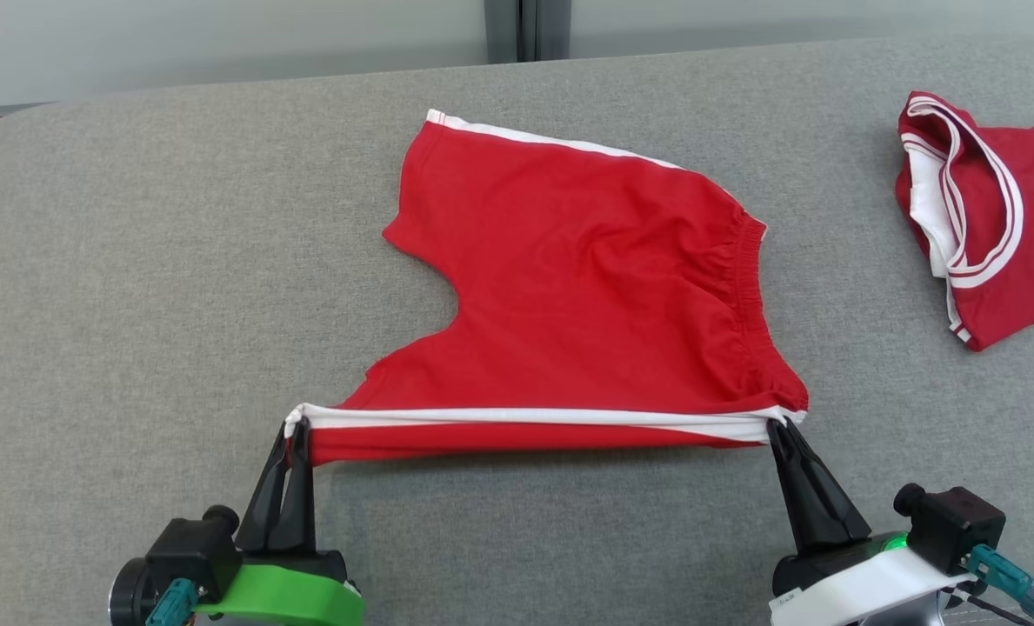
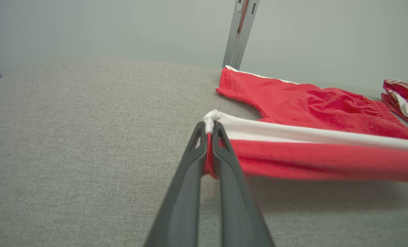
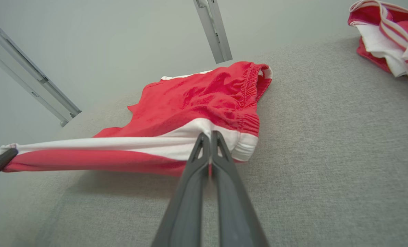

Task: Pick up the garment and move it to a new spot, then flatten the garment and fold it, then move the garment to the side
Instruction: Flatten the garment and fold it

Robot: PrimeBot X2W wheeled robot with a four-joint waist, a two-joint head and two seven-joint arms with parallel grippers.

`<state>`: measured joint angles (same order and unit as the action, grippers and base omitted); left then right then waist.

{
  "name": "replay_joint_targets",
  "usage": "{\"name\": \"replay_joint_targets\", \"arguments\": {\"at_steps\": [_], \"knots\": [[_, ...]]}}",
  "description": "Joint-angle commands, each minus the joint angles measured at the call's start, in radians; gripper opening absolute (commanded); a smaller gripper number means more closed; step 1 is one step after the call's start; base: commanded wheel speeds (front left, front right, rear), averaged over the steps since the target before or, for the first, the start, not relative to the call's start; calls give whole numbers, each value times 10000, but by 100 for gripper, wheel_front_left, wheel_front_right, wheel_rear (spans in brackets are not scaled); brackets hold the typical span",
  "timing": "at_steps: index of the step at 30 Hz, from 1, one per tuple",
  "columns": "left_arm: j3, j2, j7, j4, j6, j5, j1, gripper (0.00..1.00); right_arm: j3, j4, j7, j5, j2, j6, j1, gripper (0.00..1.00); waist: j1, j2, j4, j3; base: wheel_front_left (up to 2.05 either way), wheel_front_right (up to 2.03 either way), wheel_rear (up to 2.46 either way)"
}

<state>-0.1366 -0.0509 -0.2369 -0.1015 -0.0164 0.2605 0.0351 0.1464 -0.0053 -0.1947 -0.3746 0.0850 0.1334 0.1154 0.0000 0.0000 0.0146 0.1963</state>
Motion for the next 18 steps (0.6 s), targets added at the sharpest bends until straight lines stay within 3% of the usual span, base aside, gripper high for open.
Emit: {"name": "replay_joint_targets", "arguments": {"at_steps": [1,9,18], "knots": [[163,-240,40,138,111,-16,15,0,-245,-209,101,41,61,-50,74,0,0,0,-57,64,0,0,0],[-112,-705,612,79,-367,-208,-1925,0,-541,-439,675,20,-93,-47,-1315,0,0,0,-221,1020,0,0,0],[-958,-1165,1426,-2464,-1013,-337,-6782,0,-881,981,1083,-7,-132,-40,-4576,0,0,0,-518,2918,0,0,0]]}}
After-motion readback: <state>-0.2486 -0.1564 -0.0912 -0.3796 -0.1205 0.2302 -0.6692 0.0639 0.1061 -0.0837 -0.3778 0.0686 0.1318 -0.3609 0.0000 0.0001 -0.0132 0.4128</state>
